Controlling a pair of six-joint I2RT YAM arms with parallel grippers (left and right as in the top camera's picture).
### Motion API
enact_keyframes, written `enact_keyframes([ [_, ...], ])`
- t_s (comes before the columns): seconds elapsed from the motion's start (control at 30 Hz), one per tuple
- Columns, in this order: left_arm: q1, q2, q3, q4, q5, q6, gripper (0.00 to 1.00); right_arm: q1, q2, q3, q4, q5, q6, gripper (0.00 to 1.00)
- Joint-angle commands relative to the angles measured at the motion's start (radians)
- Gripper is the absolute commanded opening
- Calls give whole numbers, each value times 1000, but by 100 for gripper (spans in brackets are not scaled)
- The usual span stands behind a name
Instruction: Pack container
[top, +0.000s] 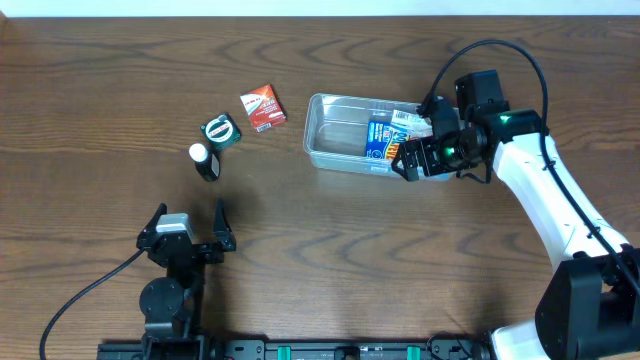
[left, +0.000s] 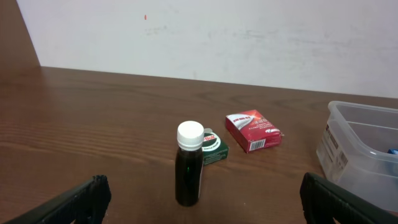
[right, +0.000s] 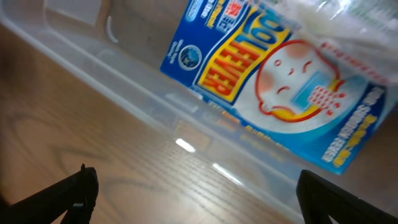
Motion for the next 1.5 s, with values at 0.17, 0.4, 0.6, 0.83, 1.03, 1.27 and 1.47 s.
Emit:
enact_keyframes([
  [0.17,6,-6,-18,-37,-8,10,98,6,9,-1,49,48,33,99],
  [0.4,6,-6,-18,-37,-8,10,98,6,59,-2,55,58,81,99],
  [0.6,6,-6,-18,-37,-8,10,98,6,70,-2,43,57,89,99],
  [0.83,6,-6,-18,-37,-8,10,98,5,70,-1,-11,58,56,99],
  [1.03,6,-6,-18,-37,-8,10,98,3,70,-2,-60,58,5,99],
  [1.27,6,-6,-18,-37,-8,10,98,-3,70,-1,-77,145,-29,99],
  [1.47,6,-6,-18,-37,-8,10,98,-69,70,-1,-56,198,-19,99],
])
